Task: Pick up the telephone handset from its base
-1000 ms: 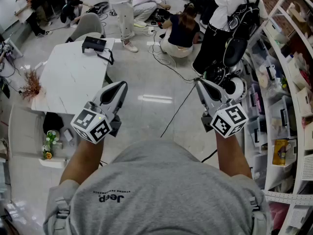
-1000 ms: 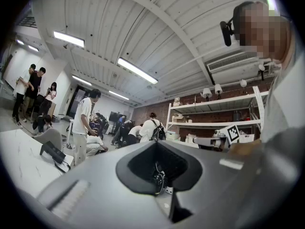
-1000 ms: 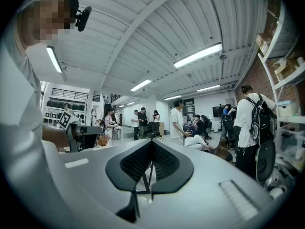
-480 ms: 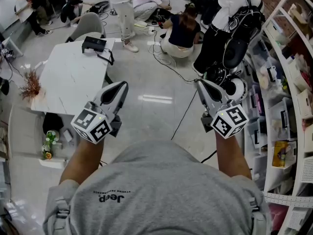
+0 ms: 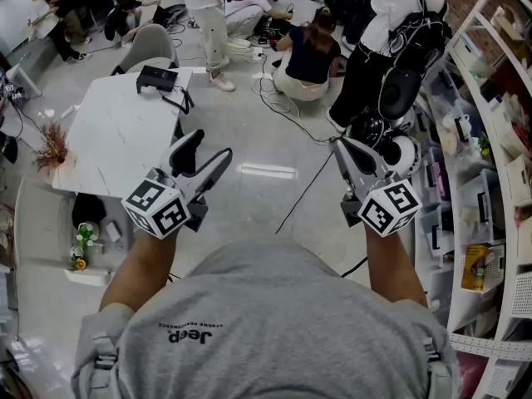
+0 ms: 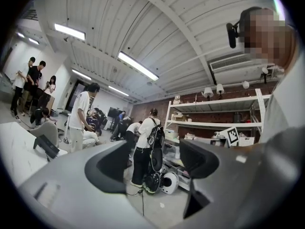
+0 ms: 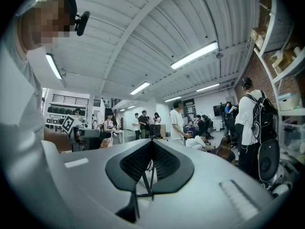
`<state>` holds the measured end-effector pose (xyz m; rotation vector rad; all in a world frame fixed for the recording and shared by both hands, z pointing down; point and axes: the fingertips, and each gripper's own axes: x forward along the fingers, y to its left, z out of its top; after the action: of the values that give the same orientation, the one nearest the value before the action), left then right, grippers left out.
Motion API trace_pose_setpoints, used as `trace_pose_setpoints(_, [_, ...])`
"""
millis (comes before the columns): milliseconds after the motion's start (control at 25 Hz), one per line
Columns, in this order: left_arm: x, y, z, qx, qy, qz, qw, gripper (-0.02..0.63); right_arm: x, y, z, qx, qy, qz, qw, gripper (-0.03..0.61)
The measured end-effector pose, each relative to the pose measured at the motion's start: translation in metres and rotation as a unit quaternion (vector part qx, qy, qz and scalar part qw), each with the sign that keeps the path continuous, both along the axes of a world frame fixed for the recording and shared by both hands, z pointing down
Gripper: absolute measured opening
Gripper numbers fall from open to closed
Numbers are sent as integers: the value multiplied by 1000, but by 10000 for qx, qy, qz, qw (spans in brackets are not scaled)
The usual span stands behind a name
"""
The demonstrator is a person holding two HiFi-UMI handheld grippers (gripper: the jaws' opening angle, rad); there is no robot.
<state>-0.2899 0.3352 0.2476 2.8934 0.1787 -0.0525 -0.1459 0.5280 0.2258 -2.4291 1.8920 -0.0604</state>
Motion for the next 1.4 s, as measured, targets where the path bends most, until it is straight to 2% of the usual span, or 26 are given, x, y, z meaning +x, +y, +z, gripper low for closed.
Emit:
trace_pose_setpoints(120, [9, 13, -4, 60, 7, -88, 9999, 403, 10, 13, -1, 16, -10, -63, 10000, 5])
trace_pose_setpoints(480, [32, 64, -7, 133, 28, -286, 9995, 405, 38, 45, -1, 27, 51, -403, 9992, 5])
trace_pose_setpoints(800, [48, 61, 5, -34, -139, -548, 9984, 403, 64, 29, 12, 11, -135, -650, 9978, 5])
trace_pose_setpoints(1080, [92, -8, 19, -147, -141, -434, 9989, 403, 101, -40, 23, -103, -153, -578, 9982, 5])
trace_pose_setpoints(1400, [201, -166, 25, -39, -43, 95, 9999, 403, 190, -185, 29, -70, -131, -10, 9999, 6])
